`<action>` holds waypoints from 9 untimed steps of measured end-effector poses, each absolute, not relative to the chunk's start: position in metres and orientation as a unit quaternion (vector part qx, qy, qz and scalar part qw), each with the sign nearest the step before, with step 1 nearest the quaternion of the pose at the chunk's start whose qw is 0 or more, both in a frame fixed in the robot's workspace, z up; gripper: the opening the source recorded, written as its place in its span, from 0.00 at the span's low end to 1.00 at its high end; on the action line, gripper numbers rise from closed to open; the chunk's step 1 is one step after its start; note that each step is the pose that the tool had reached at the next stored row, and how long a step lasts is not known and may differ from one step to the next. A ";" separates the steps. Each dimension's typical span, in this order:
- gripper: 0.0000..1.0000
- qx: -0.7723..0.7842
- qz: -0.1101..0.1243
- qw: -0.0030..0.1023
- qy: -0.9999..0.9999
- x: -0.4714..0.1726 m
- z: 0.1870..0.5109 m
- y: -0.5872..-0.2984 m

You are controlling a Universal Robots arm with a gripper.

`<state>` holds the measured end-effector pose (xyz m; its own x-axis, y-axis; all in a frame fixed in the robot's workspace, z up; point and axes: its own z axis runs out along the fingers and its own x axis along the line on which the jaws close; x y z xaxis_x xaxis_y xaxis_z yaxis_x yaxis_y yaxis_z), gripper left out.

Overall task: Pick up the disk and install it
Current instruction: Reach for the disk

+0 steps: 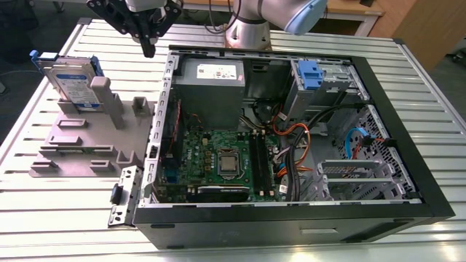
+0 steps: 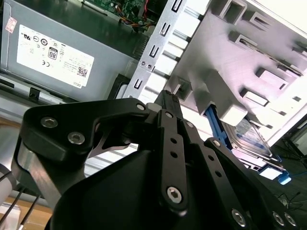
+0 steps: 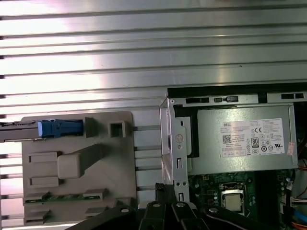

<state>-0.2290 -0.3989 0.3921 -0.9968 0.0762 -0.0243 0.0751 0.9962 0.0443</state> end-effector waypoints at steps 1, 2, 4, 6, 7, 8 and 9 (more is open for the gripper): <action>0.11 0.038 0.022 0.013 0.999 -0.229 0.392 -0.399; 0.11 0.038 0.022 0.013 0.999 -0.230 0.392 -0.399; 0.11 0.038 0.022 0.013 0.999 -0.230 0.392 -0.399; 0.11 0.038 0.022 0.013 0.999 -0.231 0.392 -0.399; 0.11 0.038 0.022 0.013 0.999 -0.231 0.392 -0.399; 0.11 0.038 0.022 0.013 0.999 -0.231 0.392 -0.399; 0.11 0.038 0.022 0.013 0.999 -0.232 0.392 -0.399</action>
